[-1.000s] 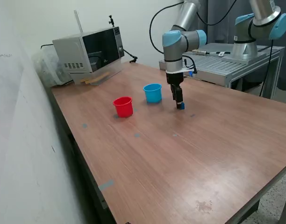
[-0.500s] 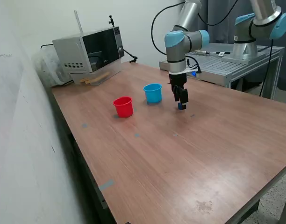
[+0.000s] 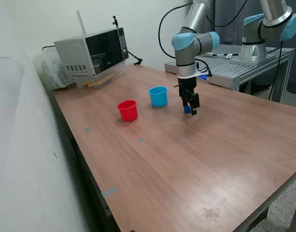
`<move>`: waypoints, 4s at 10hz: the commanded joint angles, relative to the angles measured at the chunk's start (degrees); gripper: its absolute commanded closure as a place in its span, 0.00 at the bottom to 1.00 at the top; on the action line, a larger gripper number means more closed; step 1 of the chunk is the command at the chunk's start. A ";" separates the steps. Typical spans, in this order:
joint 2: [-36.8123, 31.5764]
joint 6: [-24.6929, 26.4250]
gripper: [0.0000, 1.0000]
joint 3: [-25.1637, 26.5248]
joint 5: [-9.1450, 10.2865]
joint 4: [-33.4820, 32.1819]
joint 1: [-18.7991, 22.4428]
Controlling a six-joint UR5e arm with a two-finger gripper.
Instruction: Place red objects in the red bin, and blue objects in the blue bin.
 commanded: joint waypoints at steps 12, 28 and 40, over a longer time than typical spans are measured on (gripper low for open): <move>-2.85 -6.35 1.00 -3.38 -2.87 2.59 -6.00; -7.07 -11.63 1.00 -7.18 -6.65 8.59 -13.04; -32.53 -17.15 0.00 -5.30 -6.21 35.87 -3.49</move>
